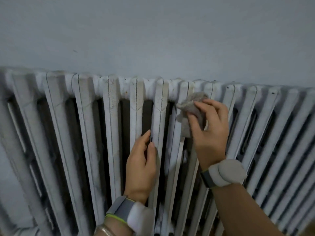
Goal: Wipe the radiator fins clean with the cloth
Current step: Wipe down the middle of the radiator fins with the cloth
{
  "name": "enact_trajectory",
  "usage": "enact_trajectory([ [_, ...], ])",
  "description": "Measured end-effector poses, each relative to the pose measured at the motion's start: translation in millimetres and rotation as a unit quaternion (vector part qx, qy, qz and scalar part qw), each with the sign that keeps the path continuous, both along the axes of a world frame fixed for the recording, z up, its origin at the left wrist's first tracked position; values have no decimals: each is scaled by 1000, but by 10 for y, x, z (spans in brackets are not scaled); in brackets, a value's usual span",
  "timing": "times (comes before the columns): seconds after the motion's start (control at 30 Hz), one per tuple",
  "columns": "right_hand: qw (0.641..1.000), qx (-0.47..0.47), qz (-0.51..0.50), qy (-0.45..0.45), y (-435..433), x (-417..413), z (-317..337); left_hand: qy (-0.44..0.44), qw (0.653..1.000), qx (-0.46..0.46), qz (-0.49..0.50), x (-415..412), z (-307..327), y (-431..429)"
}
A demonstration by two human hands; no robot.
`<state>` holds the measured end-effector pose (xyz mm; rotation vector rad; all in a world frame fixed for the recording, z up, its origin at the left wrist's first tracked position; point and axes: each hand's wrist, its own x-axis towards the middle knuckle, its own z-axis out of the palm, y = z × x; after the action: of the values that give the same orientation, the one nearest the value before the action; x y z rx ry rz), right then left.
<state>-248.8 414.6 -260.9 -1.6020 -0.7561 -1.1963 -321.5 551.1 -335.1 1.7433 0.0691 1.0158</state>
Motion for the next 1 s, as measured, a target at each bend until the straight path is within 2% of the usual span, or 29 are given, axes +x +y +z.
enact_trajectory([
  [0.1,1000,2,-5,-7,74,125,52,56,998,-36,-21,62,7,-55],
  [0.2,999,-44,-5,5,111,204,-29,85,993,-69,-54,76,13,-62],
  [0.37,998,-58,13,22,116,206,-257,96,988,-103,-58,89,57,-96],
  [0.53,997,-80,-11,0,117,186,-525,104,987,-111,-47,94,68,-106],
  [0.7,985,-154,-34,74,121,236,-883,115,985,-118,-58,58,103,-103],
  [0.83,963,-216,-3,163,78,260,-1136,123,983,-122,-60,26,145,-117],
  [0.9,954,-252,-13,163,32,219,-1220,126,982,-125,-63,15,176,-125],
  [1.0,948,-266,25,170,-73,117,-1220,131,981,-128,-64,5,204,-142],
])
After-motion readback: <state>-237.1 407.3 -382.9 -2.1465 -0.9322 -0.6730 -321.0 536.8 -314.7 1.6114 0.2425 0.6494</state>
